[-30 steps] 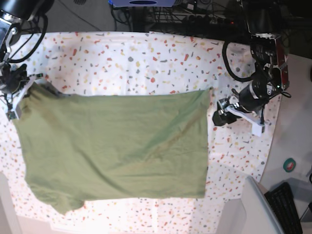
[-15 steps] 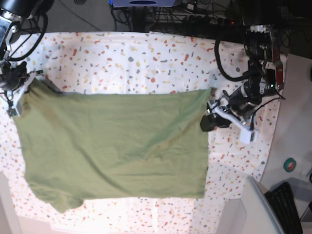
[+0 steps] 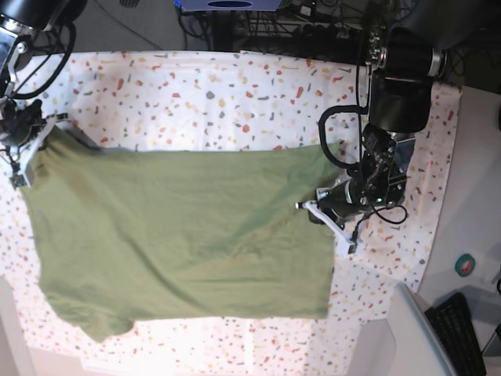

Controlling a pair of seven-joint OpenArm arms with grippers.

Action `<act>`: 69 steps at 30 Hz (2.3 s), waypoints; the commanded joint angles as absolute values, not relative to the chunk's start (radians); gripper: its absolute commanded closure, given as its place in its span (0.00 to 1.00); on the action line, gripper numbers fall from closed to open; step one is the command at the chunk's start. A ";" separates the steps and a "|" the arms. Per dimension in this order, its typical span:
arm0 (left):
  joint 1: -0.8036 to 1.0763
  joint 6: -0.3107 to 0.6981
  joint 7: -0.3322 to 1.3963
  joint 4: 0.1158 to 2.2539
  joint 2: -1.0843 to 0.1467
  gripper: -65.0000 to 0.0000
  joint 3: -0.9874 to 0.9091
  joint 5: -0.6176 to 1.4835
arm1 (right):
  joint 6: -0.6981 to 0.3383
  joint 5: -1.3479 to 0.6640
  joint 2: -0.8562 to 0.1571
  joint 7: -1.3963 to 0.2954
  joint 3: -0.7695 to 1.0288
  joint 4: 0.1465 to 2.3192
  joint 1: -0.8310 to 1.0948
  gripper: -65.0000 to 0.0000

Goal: Layout the t-shirt on the table in an organized manner, then fold the t-shirt properly
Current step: 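Release the left gripper and move it along the shirt edge, then grasp the shirt edge with the left gripper and pull it outward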

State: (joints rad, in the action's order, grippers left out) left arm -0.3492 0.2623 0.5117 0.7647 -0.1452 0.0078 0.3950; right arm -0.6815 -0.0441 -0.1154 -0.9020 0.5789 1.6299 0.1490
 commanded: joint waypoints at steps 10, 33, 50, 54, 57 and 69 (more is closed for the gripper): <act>-0.558 0.268 0.274 0.493 -0.159 1.00 0.007 0.257 | -0.682 -0.045 -0.107 -0.897 0.576 1.661 0.142 1.00; -0.426 0.268 0.360 0.688 -0.120 1.00 0.042 0.295 | -0.684 -0.045 -0.111 -0.897 0.575 1.664 0.140 1.00; -0.690 0.268 0.042 0.317 -0.143 1.00 0.051 0.294 | -0.682 -0.045 -0.105 -0.897 0.576 1.656 0.137 1.00; -0.700 0.268 0.114 0.360 -0.145 1.00 0.048 0.305 | -0.682 -0.045 -0.107 -0.897 0.576 1.655 0.134 1.00; -0.590 0.269 0.371 0.588 -0.143 1.00 0.039 0.328 | -0.682 -0.045 -0.110 -0.897 0.576 1.655 0.134 1.00; -0.117 0.268 0.610 1.170 -0.153 1.00 0.039 0.452 | -0.682 -0.045 -0.110 -0.895 0.576 1.655 0.134 1.00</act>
State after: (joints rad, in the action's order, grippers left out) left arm -0.1127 0.2649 0.6174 1.1519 -0.1505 0.0414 0.4450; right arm -0.6815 -0.0429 -0.0959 -0.9089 0.5720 1.6386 0.1444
